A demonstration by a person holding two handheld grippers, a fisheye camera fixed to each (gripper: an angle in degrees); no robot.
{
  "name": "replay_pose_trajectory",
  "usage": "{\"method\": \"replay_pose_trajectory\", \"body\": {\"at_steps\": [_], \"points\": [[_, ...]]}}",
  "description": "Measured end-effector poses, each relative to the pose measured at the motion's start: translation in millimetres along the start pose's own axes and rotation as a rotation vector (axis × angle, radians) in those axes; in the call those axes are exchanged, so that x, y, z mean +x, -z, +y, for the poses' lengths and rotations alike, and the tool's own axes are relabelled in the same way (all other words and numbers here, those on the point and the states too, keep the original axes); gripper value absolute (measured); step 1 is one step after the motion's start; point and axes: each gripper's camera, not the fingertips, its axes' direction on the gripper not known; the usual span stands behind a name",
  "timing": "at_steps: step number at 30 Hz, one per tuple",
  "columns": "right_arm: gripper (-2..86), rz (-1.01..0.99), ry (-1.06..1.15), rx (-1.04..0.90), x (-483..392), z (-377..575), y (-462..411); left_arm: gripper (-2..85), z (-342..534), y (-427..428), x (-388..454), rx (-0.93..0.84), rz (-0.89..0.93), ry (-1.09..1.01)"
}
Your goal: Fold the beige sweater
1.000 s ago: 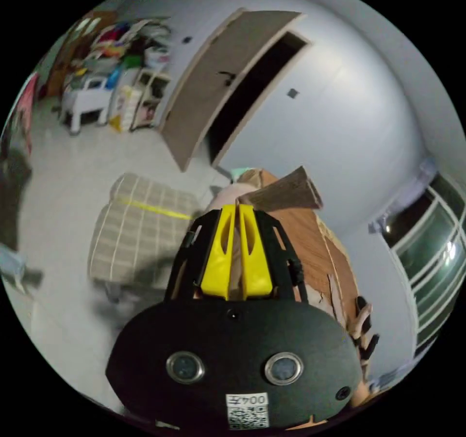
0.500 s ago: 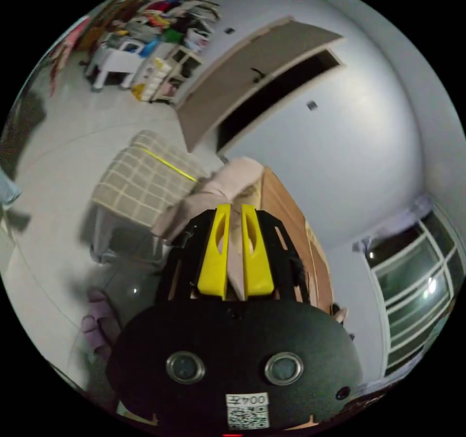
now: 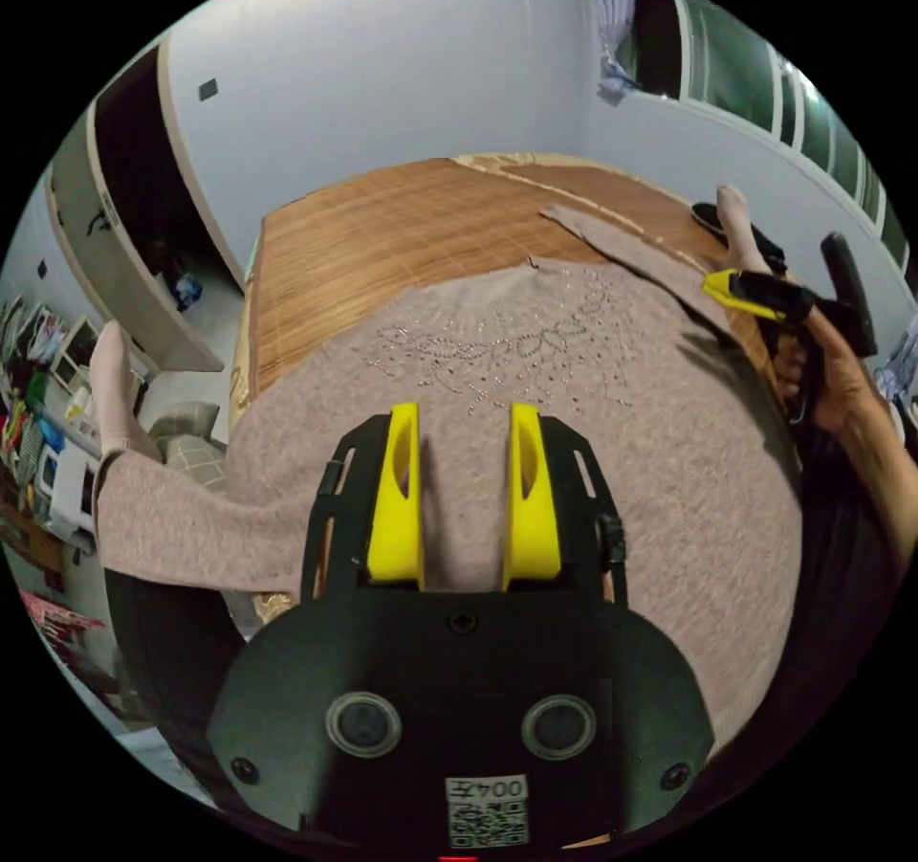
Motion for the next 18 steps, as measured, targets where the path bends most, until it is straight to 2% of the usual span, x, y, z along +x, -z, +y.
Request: {"method": "replay_pose_trajectory", "body": {"at_steps": [4, 7, 13, 18], "points": [[10.9, 0.106, 0.039, 0.059, -18.5, 5.9, 3.2, 16.7, -12.1, -24.2, 54.1, -0.082, -0.046, -0.049], [11.8, 0.161, 0.059, 0.074, -30.8, 9.8, 3.7, 16.0, -17.6, -27.4, 88.9, -0.065, -0.034, -0.102], [9.0, 0.17, 0.058, -0.026, -50.6, 17.6, -9.9, 12.5, -29.9, -36.7, 133.9, -0.064, 0.063, -0.13], [8.4, 0.255, 0.137, -0.051, -81.1, 12.1, -16.6, 12.4, -36.6, -39.3, 172.2, -0.054, 0.049, -0.157]]}}
